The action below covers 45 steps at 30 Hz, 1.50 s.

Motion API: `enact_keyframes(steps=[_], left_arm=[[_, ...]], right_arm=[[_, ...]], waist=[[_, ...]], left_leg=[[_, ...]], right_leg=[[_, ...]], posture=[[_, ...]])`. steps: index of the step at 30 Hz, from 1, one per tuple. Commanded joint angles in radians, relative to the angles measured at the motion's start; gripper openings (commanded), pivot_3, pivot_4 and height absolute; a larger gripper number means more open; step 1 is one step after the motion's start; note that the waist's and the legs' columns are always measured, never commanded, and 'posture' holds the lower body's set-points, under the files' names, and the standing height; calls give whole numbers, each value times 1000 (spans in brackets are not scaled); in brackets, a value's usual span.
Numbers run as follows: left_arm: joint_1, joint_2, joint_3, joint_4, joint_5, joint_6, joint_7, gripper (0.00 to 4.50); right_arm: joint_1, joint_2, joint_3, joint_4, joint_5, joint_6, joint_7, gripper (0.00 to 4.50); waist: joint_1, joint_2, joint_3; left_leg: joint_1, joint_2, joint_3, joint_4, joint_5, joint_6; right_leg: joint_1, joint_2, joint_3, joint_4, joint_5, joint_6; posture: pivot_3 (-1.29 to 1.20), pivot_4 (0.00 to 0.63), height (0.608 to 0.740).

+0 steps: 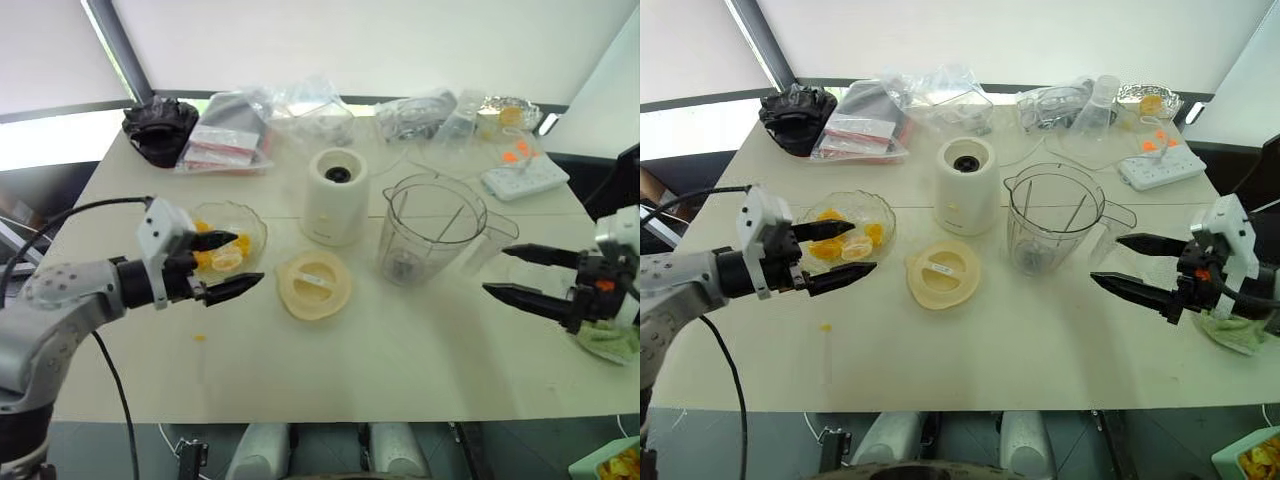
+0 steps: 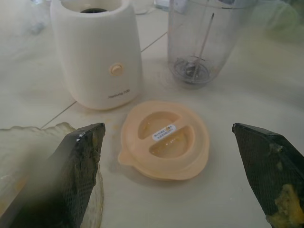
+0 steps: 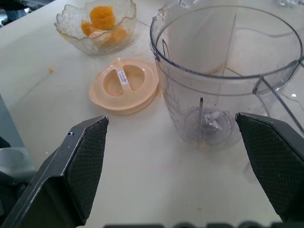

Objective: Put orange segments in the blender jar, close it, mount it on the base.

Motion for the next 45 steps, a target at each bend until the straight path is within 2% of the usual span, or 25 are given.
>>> enact_keyframes(steps=[1,21,28,30,36,41,45], left_arm=[[22,26,10,-18,10,-20,-9,4500],[-9,50,-45,-13,47,7,40,4500],[-122,22,-87,103,113,24,135,4500],[-155,13,-115,155,169,17,181,4500],[-317,-91,-220,339,327,79,374,4500],[-405,-185,-315,452,425,122,455,4500],[-457,-292,-331,608,486,116,528,4500]], right_arm=[[-28,-9,2,-33,23,9,2,4442],[-78,20,21,-96,65,64,-53,4442],[-96,35,35,-115,73,65,-91,4442],[-96,39,36,-120,75,65,-99,4442],[-87,51,30,-139,84,70,-122,4442],[-79,52,22,-155,95,79,-142,4442],[-76,43,12,-160,104,88,-147,4442]], waist=[[-1,0,0],[1,0,0],[2,0,0],[1,0,0],[2,-1,1],[1,-3,1],[1,-3,2]], left_leg=[[0,0,0,0,0,0],[0,1,0,-1,0,0],[0,0,0,0,0,0],[0,0,0,0,0,0],[-1,0,0,0,0,0],[-1,-1,0,0,0,0],[-1,-1,-1,0,0,0]], right_leg=[[0,0,0,0,0,0],[-1,0,0,0,0,0],[-1,0,0,0,0,0],[-1,0,0,0,0,1],[-1,0,0,1,2,4],[-1,0,0,1,2,4],[-1,0,0,2,2,4]], posture=[[0,150,740],[0,150,740],[0,150,740],[0,150,740],[0,150,740],[0,150,740],[0,150,740]])
